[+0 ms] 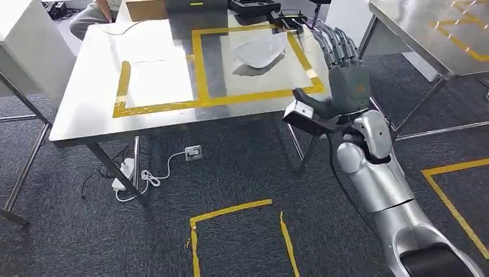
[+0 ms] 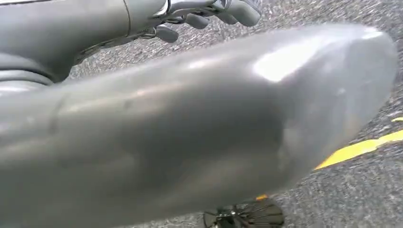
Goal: Take the parts from the cabinet and place them on the table.
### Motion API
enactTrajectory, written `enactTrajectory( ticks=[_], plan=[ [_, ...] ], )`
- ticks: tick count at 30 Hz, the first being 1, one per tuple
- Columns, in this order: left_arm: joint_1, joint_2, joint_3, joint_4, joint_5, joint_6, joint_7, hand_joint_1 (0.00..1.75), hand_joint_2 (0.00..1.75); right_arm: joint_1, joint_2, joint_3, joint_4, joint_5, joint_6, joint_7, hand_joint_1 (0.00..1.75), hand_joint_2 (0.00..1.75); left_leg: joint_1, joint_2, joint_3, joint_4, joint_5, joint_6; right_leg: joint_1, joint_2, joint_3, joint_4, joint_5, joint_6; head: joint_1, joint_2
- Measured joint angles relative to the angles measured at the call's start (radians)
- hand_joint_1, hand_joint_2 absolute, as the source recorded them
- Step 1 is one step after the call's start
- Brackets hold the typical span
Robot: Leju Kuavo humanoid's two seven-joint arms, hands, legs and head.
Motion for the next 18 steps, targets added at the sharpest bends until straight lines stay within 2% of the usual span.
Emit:
enactTrajectory(
  ticks=[1, 2, 3, 4, 5, 7, 8, 9, 11, 13, 14, 15, 16, 17, 18],
  plan=[
    [0.000, 0.000, 0.001, 0.000, 0.000, 0.000, 0.000, 0.00, 0.00, 0.000, 0.000, 0.000, 0.003, 0.000, -0.002, 0.001, 0.00, 0.00, 0.000, 0.000, -0.008, 0.001, 0.006, -0.002, 0.000, 0.000, 0.044, -0.056, 0.033, -0.003, 0.000, 0.000],
    [0.000, -0.002, 0.003, 0.000, 0.000, 0.000, 0.000, 0.00, 0.00, -0.002, 0.000, 0.001, 0.005, 0.001, -0.007, 0.007, 0.00, 0.00, 0.000, -0.001, -0.014, 0.002, 0.011, -0.004, 0.001, 0.000, 0.101, -0.141, 0.066, -0.008, 0.000, 0.000],
    [0.000, -0.002, 0.007, 0.000, 0.000, 0.000, -0.001, 0.00, 0.00, -0.006, 0.000, 0.002, 0.007, 0.004, -0.016, 0.016, 0.00, 0.00, 0.000, -0.002, -0.019, 0.004, 0.016, -0.008, 0.002, 0.000, 0.170, -0.241, 0.086, -0.014, 0.000, 0.000],
    [0.000, -0.003, 0.007, 0.000, 0.000, 0.000, -0.001, 0.00, 0.00, -0.010, 0.000, 0.002, 0.008, 0.010, -0.021, 0.021, 0.00, 0.00, -0.002, -0.002, -0.024, 0.004, 0.023, -0.015, 0.005, 0.001, 0.208, -0.311, 0.054, -0.022, 0.000, 0.000],
    [0.000, -0.003, 0.007, 0.000, 0.000, 0.000, -0.002, 0.00, 0.00, -0.010, 0.000, 0.003, 0.009, 0.011, -0.024, 0.025, 0.00, 0.00, -0.001, -0.002, -0.025, 0.002, 0.030, -0.022, 0.013, 0.002, 0.203, -0.305, 0.072, -0.027, -0.003, 0.000],
    [0.001, -0.003, 0.008, 0.000, 0.000, 0.000, -0.005, 0.00, 0.00, -0.012, -0.001, 0.004, 0.015, 0.013, -0.027, 0.032, 0.00, 0.00, 0.002, -0.002, -0.026, -0.002, 0.042, -0.035, 0.017, 0.003, 0.194, -0.308, 0.076, -0.039, 0.003, 0.000],
    [0.002, -0.003, 0.008, 0.000, 0.000, 0.000, -0.006, 0.00, 0.00, -0.011, -0.001, 0.004, 0.016, 0.015, -0.028, 0.036, 0.00, 0.00, -0.001, -0.003, -0.027, -0.007, 0.049, -0.043, 0.015, 0.003, 0.190, -0.312, 0.084, -0.049, 0.003, 0.000],
    [0.002, -0.002, 0.008, 0.000, -0.001, 0.000, -0.006, 0.00, 0.00, -0.012, -0.001, 0.005, 0.017, 0.018, -0.029, 0.036, 0.00, 0.00, -0.001, -0.003, -0.033, -0.002, 0.042, -0.047, 0.005, 0.000, 0.187, -0.321, 0.096, -0.057, 0.003, 0.000],
    [0.003, -0.002, 0.009, 0.000, -0.001, 0.000, -0.007, 0.00, 0.00, -0.015, -0.001, 0.005, 0.018, 0.018, -0.029, 0.037, 0.00, 0.00, -0.001, -0.002, -0.050, 0.028, 0.000, -0.051, 0.005, -0.002, 0.179, -0.321, 0.104, -0.068, 0.003, 0.000],
    [0.003, -0.003, 0.009, 0.002, -0.002, 0.000, -0.007, 0.00, 0.00, -0.015, -0.001, 0.005, 0.019, 0.018, -0.030, 0.039, 0.00, 0.00, 0.002, -0.002, -0.097, 0.166, -0.097, -0.058, 0.006, -0.003, 0.160, -0.321, 0.118, -0.075, -0.001, 0.000],
    [0.003, -0.003, 0.009, 0.002, -0.002, 0.000, -0.008, 0.00, 0.00, -0.015, -0.001, 0.005, 0.021, 0.018, -0.030, 0.038, 0.00, 0.00, 0.002, -0.002, -0.122, 0.245, -0.135, -0.061, 0.007, -0.003, 0.149, -0.320, 0.126, -0.075, -0.002, 0.000],
    [0.003, -0.003, 0.009, 0.002, -0.002, 0.000, -0.008, 0.00, 0.00, -0.013, -0.001, 0.006, 0.024, 0.019, -0.030, 0.036, 0.00, 0.00, 0.002, -0.002, -0.134, 0.302, -0.151, -0.063, 0.008, -0.003, 0.138, -0.319, 0.134, -0.074, -0.001, 0.000],
    [0.003, -0.003, 0.009, 0.002, -0.002, 0.000, -0.008, 0.00, 0.00, -0.011, -0.001, 0.006, 0.025, 0.019, -0.030, 0.036, 0.00, 0.00, 0.002, -0.002, -0.120, 0.305, -0.137, -0.063, 0.008, -0.003, 0.127, -0.319, 0.142, -0.073, -0.001, 0.000],
    [0.003, -0.003, 0.009, 0.002, -0.002, 0.000, -0.008, 0.00, 0.00, -0.011, -0.001, 0.006, 0.027, 0.019, -0.030, 0.036, 0.00, 0.00, 0.002, -0.002, -0.085, 0.264, -0.107, -0.061, 0.008, -0.003, 0.119, -0.317, 0.148, -0.070, -0.001, 0.000],
    [0.003, -0.003, 0.009, 0.001, -0.002, 0.000, -0.008, 0.00, 0.00, -0.011, -0.001, 0.006, 0.028, 0.019, -0.030, 0.037, 0.00, 0.00, 0.002, -0.002, -0.032, 0.188, -0.073, -0.058, 0.008, -0.003, 0.111, -0.315, 0.154, -0.068, -0.002, 0.000]
  ],
)
